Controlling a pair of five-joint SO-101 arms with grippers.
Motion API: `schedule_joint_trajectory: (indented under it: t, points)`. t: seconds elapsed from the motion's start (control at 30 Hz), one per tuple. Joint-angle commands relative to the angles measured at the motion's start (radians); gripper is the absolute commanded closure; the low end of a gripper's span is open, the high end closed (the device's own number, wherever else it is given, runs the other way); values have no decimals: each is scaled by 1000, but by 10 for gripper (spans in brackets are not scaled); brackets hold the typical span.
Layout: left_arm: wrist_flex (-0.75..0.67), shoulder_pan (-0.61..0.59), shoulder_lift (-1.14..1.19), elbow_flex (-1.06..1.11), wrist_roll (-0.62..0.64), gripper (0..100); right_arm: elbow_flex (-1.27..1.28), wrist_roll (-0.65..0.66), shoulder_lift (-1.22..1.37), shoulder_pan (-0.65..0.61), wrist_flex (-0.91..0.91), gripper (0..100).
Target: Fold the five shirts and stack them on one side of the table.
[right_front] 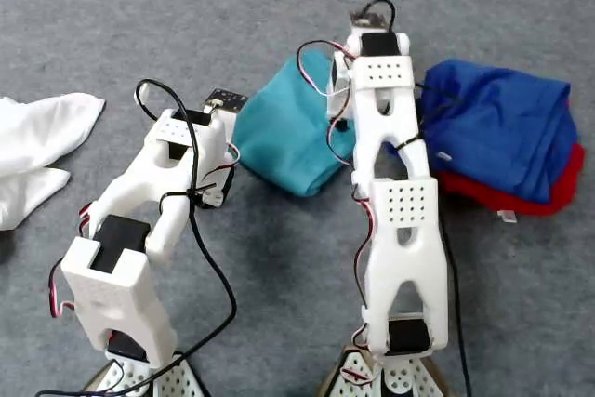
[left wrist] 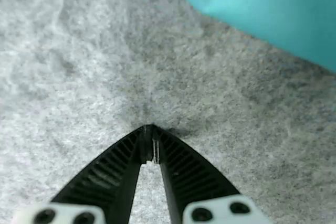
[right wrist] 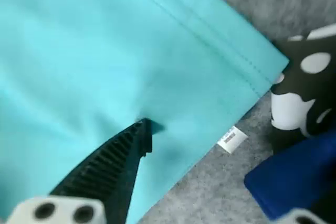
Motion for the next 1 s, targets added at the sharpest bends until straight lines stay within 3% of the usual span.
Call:
schedule_joint_trajectory:
  t: [0.0, 0.27, 0.6, 0.73, 0.97]
  points:
    - [8, -9, 19, 106, 3, 982, 53, -15, -64, -12, -75, 500]
    - [8, -9, 19, 106, 3, 982, 154, -15, -64, -16, -203, 501]
    - [8, -9, 19, 106, 3, 982, -58, -6, -117, 19, 66, 499]
    - [8, -9, 19, 106, 3, 982, -70, -8, -171, 27, 63, 500]
    - [8, -9, 19, 106, 3, 982, -15, -71, -197, -82, 57, 501]
